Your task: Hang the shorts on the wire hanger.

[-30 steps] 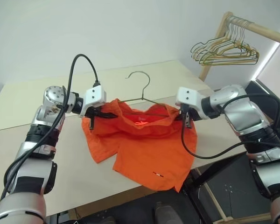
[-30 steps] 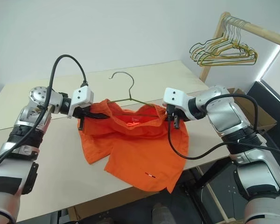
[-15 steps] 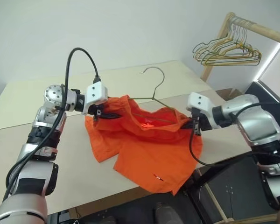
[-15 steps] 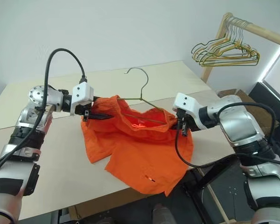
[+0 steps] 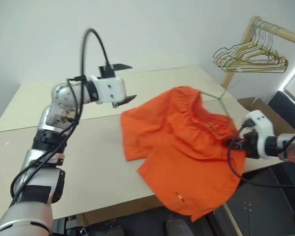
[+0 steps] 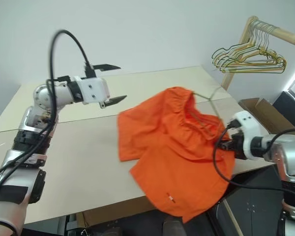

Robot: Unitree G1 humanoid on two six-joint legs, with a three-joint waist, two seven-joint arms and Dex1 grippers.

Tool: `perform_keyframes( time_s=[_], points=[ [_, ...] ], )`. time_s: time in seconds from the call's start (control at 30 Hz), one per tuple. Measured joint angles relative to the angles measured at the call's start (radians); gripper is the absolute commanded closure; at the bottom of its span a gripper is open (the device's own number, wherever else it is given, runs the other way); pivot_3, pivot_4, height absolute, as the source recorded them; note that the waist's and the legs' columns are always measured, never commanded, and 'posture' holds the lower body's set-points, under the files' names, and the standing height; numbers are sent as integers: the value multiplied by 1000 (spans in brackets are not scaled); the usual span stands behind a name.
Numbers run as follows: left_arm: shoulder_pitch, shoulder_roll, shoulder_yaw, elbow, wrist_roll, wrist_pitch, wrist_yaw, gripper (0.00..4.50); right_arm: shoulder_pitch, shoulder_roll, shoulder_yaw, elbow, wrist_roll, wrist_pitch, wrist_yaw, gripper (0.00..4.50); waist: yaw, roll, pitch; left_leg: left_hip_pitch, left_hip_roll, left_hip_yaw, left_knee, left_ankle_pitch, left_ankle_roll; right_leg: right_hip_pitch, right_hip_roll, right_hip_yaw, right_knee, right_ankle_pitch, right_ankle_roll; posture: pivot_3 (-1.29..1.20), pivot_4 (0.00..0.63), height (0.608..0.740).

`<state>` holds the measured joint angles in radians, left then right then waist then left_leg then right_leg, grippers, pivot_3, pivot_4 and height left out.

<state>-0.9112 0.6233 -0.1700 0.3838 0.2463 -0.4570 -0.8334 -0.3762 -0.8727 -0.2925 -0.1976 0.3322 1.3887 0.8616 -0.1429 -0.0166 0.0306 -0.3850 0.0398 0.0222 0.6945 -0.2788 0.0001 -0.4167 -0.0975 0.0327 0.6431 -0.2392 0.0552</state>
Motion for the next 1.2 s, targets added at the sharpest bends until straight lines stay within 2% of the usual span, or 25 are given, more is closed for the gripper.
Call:
perform_keyframes(
  time_s=[0.13, 0.27, 0.4, 0.5, 0.73, 1.0, 1.2],
  points=[
    [-17, -32, -53, 4, 62, -65, 39, 18, -5, 51, -128, 45, -31, 116, -143, 4500, 7, 0, 0, 0, -1, 1, 0, 0, 0, -1, 0, 1, 0, 0, 0, -181, 0, 740],
    [-57, -67, -66, 26, 57, -71, 50, 18, -47, 70, -222, 98, -77, 164, -268, 4500, 2, 1, 0, 0, -1, 2, -1, 0, 0, -2, -1, 4, -1, 1, 1, -206, 0, 740],
    [-51, -117, -51, -24, -123, 119, -65, 18, -102, 81, -312, 110, -127, 168, -385, 4500, -12, 1, -1, -1, -1, 2, -1, 0, 0, -3, -1, 4, 0, 0, 2, -210, 0, 740],
    [-43, -119, -30, -111, -275, 286, -173, 18, -129, 81, -340, 119, -157, 169, -457, 4500, -34, 1, -1, -1, -2, 1, -1, -1, 1, -3, 0, 6, -1, 0, 2, -223, 0, 740],
    [-43, -134, 26, -243, -524, 555, -293, 18, -203, 113, -390, 187, -252, 169, -636, 4500, -65, 3, -2, 1, -4, -1, -2, -2, 3, -2, 0, 9, -1, 0, 3, -242, 0, 740],
    [-35, -134, 50, -322, -653, 730, -333, 18, -312, 135, -489, 268, -339, 130, -812, 4500, -79, 7, -4, 2, -6, -3, -2, -2, 4, -1, 0, 11, -2, 0, 4, -250, 0, 740],
    [-35, -140, 75, -338, -697, 803, -311, 18, -354, 130, -512, 346, -359, 63, -878, 4500, -93, 8, -5, 3, -7, -4, -3, -2, 4, 0, 0, 12, -3, 0, 4, -249, 0, 740]
  ],
)
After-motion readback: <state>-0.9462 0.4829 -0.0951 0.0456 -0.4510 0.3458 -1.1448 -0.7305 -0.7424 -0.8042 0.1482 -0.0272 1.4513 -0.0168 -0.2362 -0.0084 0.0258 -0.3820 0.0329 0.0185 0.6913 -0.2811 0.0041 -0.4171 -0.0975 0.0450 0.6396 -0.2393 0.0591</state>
